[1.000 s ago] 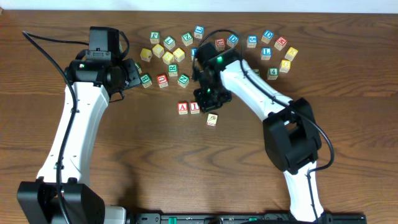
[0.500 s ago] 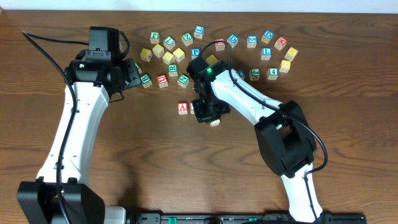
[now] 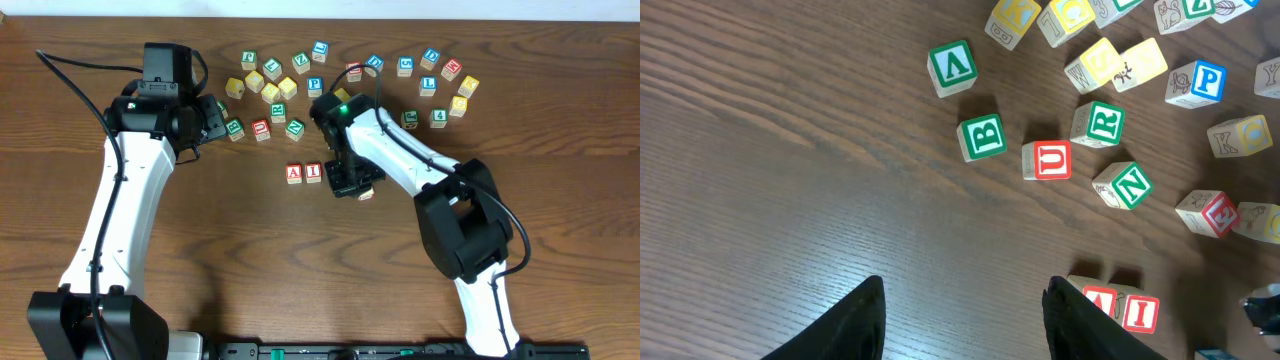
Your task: Spell out AI2
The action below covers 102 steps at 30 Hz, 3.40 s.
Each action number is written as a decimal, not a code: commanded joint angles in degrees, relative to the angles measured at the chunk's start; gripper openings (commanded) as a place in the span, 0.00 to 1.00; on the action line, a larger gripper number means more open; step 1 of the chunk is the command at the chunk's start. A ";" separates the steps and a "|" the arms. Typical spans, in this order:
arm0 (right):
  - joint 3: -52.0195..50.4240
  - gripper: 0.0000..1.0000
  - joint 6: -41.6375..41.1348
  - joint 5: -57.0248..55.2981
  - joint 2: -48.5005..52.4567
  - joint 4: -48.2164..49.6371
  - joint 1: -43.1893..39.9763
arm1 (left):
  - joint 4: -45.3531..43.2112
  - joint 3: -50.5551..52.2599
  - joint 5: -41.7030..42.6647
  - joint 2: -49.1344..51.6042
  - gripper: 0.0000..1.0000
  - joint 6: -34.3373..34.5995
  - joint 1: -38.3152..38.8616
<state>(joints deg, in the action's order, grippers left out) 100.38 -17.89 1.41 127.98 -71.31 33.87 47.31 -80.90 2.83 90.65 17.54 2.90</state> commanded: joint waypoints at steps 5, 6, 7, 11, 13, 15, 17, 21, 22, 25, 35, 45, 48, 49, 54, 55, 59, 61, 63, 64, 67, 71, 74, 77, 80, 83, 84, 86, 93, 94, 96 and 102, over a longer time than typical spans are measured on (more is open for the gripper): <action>-0.28 0.01 5.95 1.99 -8.81 1.25 -1.14 | -0.02 0.48 -0.92 -0.09 0.50 -1.01 -0.09; -0.28 0.02 5.90 1.99 -10.08 1.20 -1.38 | -0.02 0.48 -0.92 -0.09 0.50 -1.01 -0.09; -0.28 0.02 5.75 1.99 -11.08 0.94 -1.68 | -0.02 0.48 -0.94 -0.09 0.50 -1.01 -0.09; -0.31 0.01 4.15 2.19 -12.61 -2.27 -3.45 | -0.04 0.48 -0.92 -0.09 0.50 -1.01 -0.09; -1.25 0.01 2.38 2.21 -12.55 -4.70 -4.37 | -0.04 0.48 -0.94 -0.09 0.50 -1.01 -0.09; -3.04 0.01 0.74 2.21 -12.55 -5.60 -4.83 | -0.04 0.48 -0.94 -0.09 0.50 -1.01 -0.09; -4.94 0.01 -0.52 2.21 -12.55 -5.90 -4.98 | -0.04 0.48 -0.94 -0.09 0.50 -1.01 -0.09; -9.66 0.01 -3.37 3.08 -12.55 -4.44 -5.07 | -0.04 0.48 -0.94 -0.09 0.50 -1.01 -0.09; -10.91 0.01 -3.37 4.17 -12.55 -3.15 -5.07 | -0.04 0.48 -0.94 -0.09 0.50 -1.01 -0.09; -13.33 0.01 -4.68 6.69 -12.55 -0.07 -5.07 | -0.04 0.48 -0.94 -0.09 0.50 -1.01 -0.09; -17.38 0.01 -8.35 4.04 -12.52 7.54 -5.09 | -0.02 0.48 -0.94 -0.09 0.50 -1.01 -0.09; -19.23 0.01 -8.44 2.40 -12.48 10.99 -5.92 | 0.02 0.48 -0.94 -0.09 0.50 -1.03 -0.09; -19.23 0.01 -8.35 1.49 -12.48 10.93 -7.04 | -0.02 0.48 -0.94 -0.09 0.50 -1.03 -0.09; -19.23 0.01 -8.17 1.49 -12.48 11.32 -7.43 | -0.02 0.48 -0.94 -0.09 0.50 -1.03 -0.09; -19.28 0.02 -6.03 1.64 -12.48 15.47 -8.48 | -0.02 0.48 -0.94 -0.09 0.50 -1.05 -0.09; -19.28 0.02 -5.95 1.86 -12.48 16.35 -8.50 | -0.02 0.48 -0.94 -0.09 0.50 -1.20 -0.09; -19.28 0.03 -4.35 3.74 -12.48 18.18 -8.50 | 0.00 0.48 -0.96 -0.09 0.50 -1.22 -0.09; -19.28 0.03 -4.35 3.76 -12.48 18.38 -8.48 | -0.02 0.48 -0.96 -0.09 0.50 -1.22 -0.09; -19.28 0.03 -4.35 4.13 -12.48 18.40 -8.48 | -0.04 0.48 -0.96 -0.09 0.50 -1.20 -0.09; -19.28 0.01 -4.37 4.13 -12.48 18.16 -8.52 | -0.07 0.48 -0.96 -0.09 0.50 -1.22 -0.09; -19.10 0.01 -4.92 4.22 -12.50 16.65 -9.05 | -0.04 0.48 -0.96 -0.09 0.50 -1.20 -0.09; -17.46 0.01 -4.92 6.49 -12.50 11.78 -10.60 | -0.04 0.48 -0.96 -0.09 0.50 -1.20 -0.09; -17.14 0.01 -4.74 9.81 -12.50 8.81 -11.19 | -0.04 0.48 -0.94 -0.09 0.50 -1.20 -0.09; -17.66 0.01 -4.76 12.37 -12.48 8.31 -10.60 | -0.04 0.48 -0.94 -0.09 0.50 -1.20 -0.09; -17.81 0.01 -4.87 12.96 -12.48 8.76 -9.40 | -0.02 0.48 -0.94 -0.09 0.50 -1.20 -0.09; -17.99 0.01 -6.16 13.16 -12.48 9.42 -8.35 | -0.04 0.48 -0.94 -0.09 0.50 -1.20 -0.09; -18.01 0.02 -6.51 13.14 -12.48 9.60 -8.09 | -0.04 0.48 -0.96 -0.09 0.50 -1.20 -0.09; -18.10 0.01 -6.58 13.09 -12.48 10.12 -7.82 | -0.02 0.48 -0.94 -0.09 0.50 -1.22 -0.09; -18.86 0.01 -8.24 8.57 -12.46 11.87 -7.72 | -0.02 0.48 -0.96 -0.09 0.50 -1.42 -0.09; -19.15 0.01 -8.24 8.55 -12.46 12.52 -7.74 | -0.02 0.48 -0.96 -0.09 0.50 -1.42 -0.09; -19.69 0.02 -8.24 7.91 -12.46 14.45 -7.74 | 0.00 0.48 -0.96 -0.09 0.50 -1.42 -0.09; -19.82 0.02 -8.17 4.76 -12.46 17.94 -7.85 | 0.20 0.48 -0.96 -0.09 0.50 -1.42 -0.09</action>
<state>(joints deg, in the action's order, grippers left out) 80.99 -25.26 9.41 114.91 -54.70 25.85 47.33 -80.90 2.63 90.65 16.69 2.90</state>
